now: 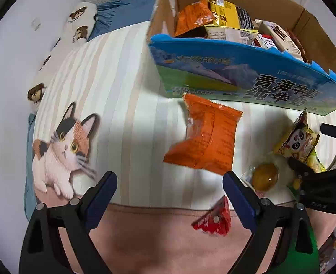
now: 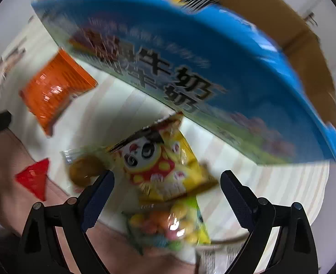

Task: Organize snacks
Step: 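Grasp the orange packet with the left tool while the right grasps the panda-print yellow bag, then carry both packs into the cardboard box and open both tools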

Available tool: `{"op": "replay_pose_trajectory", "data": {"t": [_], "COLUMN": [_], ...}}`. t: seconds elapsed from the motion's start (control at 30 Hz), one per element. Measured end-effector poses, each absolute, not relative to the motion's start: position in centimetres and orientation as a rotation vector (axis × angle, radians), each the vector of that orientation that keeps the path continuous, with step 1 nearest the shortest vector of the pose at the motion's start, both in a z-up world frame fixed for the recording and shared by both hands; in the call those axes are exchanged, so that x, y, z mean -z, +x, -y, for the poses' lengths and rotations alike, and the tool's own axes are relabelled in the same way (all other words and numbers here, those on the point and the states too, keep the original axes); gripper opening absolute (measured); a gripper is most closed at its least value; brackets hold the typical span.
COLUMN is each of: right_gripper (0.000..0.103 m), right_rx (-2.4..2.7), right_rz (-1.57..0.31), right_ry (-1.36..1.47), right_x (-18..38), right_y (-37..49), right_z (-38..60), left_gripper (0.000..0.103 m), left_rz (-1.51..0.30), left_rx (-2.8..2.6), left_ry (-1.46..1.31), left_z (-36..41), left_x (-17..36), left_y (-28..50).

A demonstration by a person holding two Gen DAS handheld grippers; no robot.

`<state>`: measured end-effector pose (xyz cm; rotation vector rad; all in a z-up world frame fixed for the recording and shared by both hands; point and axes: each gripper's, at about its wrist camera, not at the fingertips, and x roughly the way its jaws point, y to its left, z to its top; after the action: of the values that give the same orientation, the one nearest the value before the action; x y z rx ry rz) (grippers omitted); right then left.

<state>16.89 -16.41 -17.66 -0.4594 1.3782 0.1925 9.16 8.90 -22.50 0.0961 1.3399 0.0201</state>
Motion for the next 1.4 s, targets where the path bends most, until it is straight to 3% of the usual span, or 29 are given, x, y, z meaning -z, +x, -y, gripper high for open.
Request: {"op": "replay_pose_trajectory", "data": {"t": [0.07, 0.1, 0.3, 0.47, 0.6, 0.73, 0.8, 0.83, 1.1, 1.13, 1.17, 1.2, 1.4], "right_gripper": [0.094, 0.088, 0.076, 0.075, 0.076, 0.088, 0.089, 0.089, 0.088, 0.087, 0.079, 0.062, 0.059], "right_rx": [-0.195, -0.192, -0.092, -0.043, -0.024, -0.01, -0.004, -0.006, -0.032, -0.035, -0.047, -0.059, -0.049], "right_rz": [-1.388, -1.396, -1.467, -1.526, -1.545, -1.543, -1.529, -1.522, -1.461, -1.461, -1.465, -1.473, -1.492], "right_ry": [-0.443, -0.399, 0.032, 0.449, 0.597, 0.571, 0.526, 0.487, 0.019, -0.016, -0.046, -0.047, 0.031], "right_x": [18.4, 18.6, 18.5, 19.7, 20.8, 20.3, 19.4, 19.1, 18.4, 18.6, 18.9, 19.2, 19.3], "right_y": [17.3, 17.4, 17.4, 15.6, 14.7, 14.5, 14.8, 15.0, 15.3, 15.3, 15.2, 15.1, 13.0], "right_z": [16.5, 16.9, 21.6, 26.2, 28.5, 29.0, 28.7, 28.4, 22.6, 22.0, 21.4, 21.1, 21.2], "left_gripper": [0.095, 0.095, 0.095, 0.095, 0.095, 0.095, 0.081, 0.062, 0.056, 0.056, 0.054, 0.054, 0.054], "left_rz": [-1.337, -1.335, -1.337, -1.388, -1.449, -1.476, -1.453, -1.446, -1.448, -1.451, -1.454, -1.457, -1.488], "left_rx": [-0.009, -0.002, 0.044, 0.1, 0.142, 0.157, 0.153, 0.145, 0.122, 0.115, 0.108, 0.103, 0.071], "left_ry": [0.121, 0.131, 0.133, 0.097, 0.099, 0.131, 0.148, 0.157, 0.144, 0.14, 0.137, 0.132, 0.054], "left_z": [-8.5, -8.3, -7.6, -6.6, -5.1, -3.5, -3.1, -3.1, -4.4, -4.7, -5.0, -5.2, -7.1], "left_x": [22.6, 22.6, 22.6, 23.6, 25.5, 27.5, 28.0, 28.3, 28.6, 28.6, 28.7, 28.7, 29.1], "left_y": [9.7, 9.8, 11.5, 12.9, 14.4, 15.4, 15.4, 15.4, 11.0, 10.0, 9.1, 8.5, 4.7]}}
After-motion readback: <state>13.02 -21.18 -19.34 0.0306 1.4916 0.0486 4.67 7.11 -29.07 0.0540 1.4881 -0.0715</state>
